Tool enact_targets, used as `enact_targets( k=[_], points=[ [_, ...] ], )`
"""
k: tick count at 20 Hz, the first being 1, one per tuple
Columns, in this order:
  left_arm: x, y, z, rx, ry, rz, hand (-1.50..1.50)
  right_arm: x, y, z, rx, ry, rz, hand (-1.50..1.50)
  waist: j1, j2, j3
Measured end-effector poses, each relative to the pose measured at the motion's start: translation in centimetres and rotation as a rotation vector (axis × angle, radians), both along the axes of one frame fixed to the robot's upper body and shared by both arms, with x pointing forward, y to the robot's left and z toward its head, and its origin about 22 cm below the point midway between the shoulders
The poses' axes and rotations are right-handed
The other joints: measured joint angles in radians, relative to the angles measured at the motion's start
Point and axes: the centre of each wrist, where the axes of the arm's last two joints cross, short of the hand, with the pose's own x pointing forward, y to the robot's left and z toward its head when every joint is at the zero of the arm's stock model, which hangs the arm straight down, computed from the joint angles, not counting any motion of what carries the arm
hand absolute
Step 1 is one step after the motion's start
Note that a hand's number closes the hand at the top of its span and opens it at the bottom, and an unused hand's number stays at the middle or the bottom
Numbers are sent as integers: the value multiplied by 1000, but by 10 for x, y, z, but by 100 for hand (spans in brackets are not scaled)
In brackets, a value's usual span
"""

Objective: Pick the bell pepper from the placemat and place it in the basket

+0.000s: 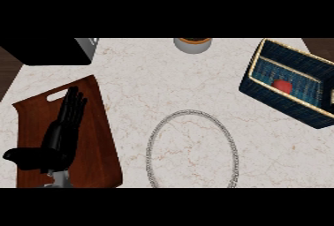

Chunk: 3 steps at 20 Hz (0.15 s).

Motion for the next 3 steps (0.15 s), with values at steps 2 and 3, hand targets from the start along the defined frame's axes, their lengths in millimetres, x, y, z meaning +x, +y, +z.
enact_targets(
  k=[2, 3],
  points=[
    [1, -5, -3, 5, 1, 2, 0, -18, -2, 7, 17, -25, 27, -150, -2, 0, 0],
    [3, -4, -1, 7, -1, 3, 0, -26, -7, 8, 24, -38, 41, -150, -2, 0, 0]
  ],
)
